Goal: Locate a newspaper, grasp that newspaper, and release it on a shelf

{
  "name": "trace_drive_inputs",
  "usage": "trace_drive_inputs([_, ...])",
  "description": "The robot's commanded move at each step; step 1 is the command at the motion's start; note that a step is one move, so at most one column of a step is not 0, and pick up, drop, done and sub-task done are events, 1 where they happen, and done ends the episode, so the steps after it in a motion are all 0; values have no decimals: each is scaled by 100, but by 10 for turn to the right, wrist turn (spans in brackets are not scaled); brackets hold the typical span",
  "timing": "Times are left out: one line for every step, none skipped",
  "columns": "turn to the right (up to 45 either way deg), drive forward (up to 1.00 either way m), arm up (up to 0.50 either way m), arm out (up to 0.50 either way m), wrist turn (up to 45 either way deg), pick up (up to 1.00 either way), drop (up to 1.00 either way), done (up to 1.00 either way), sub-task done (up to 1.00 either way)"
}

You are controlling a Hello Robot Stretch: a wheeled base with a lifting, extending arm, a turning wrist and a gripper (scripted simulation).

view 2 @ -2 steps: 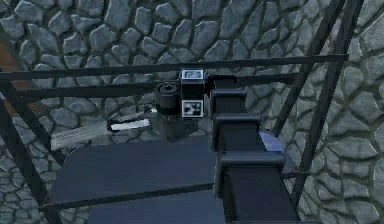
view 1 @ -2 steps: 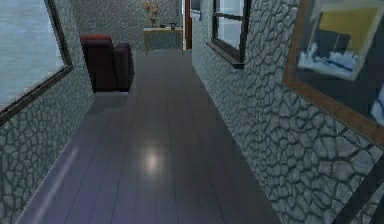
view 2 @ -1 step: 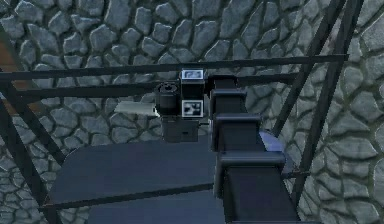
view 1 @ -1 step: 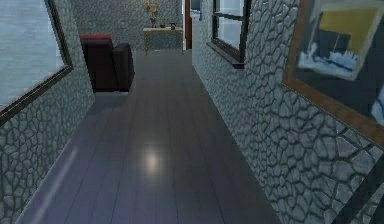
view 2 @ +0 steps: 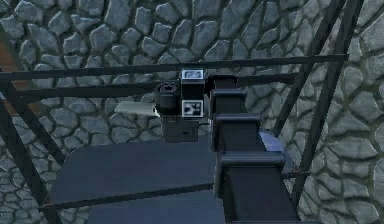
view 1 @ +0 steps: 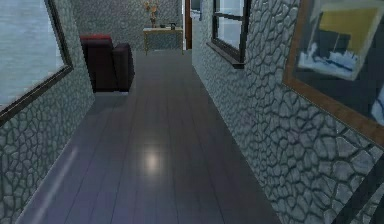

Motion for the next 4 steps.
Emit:
trace_drive_inputs([0,0,-50,0,0,0,0,0,0])
trace_drive_inputs([0,0,0,0,0,0,100,0,0])
trace_drive_inputs([0,0,0,-10,0,0,0,0,0])
trace_drive_inputs([-60,0,0,0,0,0,0,0,0])
